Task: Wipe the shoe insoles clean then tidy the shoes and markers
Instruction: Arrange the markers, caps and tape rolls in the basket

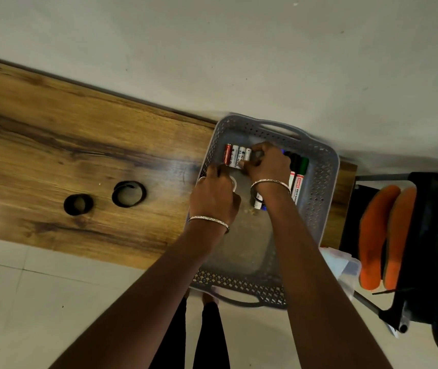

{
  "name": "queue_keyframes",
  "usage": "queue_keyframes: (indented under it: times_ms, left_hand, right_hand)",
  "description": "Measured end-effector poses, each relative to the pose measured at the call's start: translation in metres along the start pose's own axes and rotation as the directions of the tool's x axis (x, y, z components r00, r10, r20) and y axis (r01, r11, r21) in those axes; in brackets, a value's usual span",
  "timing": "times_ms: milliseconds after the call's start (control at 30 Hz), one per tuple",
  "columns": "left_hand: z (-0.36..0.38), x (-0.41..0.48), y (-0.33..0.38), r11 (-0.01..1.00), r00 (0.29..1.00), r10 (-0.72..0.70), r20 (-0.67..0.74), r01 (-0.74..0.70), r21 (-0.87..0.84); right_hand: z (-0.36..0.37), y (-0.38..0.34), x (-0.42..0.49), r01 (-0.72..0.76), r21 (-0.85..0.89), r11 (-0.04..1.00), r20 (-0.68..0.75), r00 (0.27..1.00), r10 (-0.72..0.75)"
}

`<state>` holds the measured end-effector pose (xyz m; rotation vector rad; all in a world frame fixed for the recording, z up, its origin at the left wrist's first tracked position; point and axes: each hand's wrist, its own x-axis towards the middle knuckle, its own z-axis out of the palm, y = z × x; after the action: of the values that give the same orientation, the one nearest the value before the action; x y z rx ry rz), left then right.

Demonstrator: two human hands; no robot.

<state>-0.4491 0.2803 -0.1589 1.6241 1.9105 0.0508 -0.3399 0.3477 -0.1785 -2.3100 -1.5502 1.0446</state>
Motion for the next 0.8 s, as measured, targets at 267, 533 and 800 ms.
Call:
queue_keyframes:
  times_ms: [267, 533, 800]
  left_hand:
    - [0.0, 0.001, -0.003, 1.0, 1.0, 0.013, -0.011, -0.014, -0.006]
    - [-0.001, -0.009, -0.012, 1.0, 0.997, 0.022, -0.07, -0.021, 0.017]
    - [0.019, -0.027, -0.033, 0.987, 0.985, 0.057, -0.164, -0.031, 0.159]
  right_hand:
    - [0.009, 0.0, -0.002, 0.017, 0.074, 0.997, -0.009, 1.0, -0.016]
    - [0.012, 0.002, -0.011, 0.079, 0.105, 0.991, -0.046, 0.996, -0.074]
    - [0.022, 0.023, -0.077, -0.009, 0.263, 0.965, -0.033, 0.999, 0.019]
